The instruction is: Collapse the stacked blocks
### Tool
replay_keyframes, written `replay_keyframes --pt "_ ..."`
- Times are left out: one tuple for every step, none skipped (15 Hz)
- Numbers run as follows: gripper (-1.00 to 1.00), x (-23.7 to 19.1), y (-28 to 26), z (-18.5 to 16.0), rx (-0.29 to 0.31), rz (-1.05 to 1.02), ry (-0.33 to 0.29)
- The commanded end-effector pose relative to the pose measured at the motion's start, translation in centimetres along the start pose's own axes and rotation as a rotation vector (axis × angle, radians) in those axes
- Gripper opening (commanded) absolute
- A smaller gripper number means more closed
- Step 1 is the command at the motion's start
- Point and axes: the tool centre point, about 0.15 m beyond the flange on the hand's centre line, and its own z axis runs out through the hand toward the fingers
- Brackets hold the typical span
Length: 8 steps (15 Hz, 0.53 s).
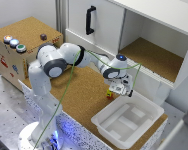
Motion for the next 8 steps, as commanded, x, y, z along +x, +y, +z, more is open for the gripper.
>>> replay_keyframes --pt "-1.0 -5.5 -6.8 -1.8 -0.088 -0.037 0.058" --pt "-1.0 -5.8 -8.7 -2.0 -0.07 -0.054 0.063" --pt "-1.0 -6.1 -10.2 -2.3 -0.052 -0.074 0.07" --pt "-1.0 -6.3 -11.5 -2.5 -0.042 -0.094 0.076" --pt "-1.0 -6.5 -12.5 -2.4 -0.044 -0.118 0.077" --pt "-1.0 -6.4 -13.0 -2.3 -0.051 -0.122 0.075" --pt "-1.0 -6.2 -13.2 -2.3 -0.06 -0.118 0.079" --pt "-1.0 -6.0 -13.1 -2.4 -0.067 -0.111 0.081"
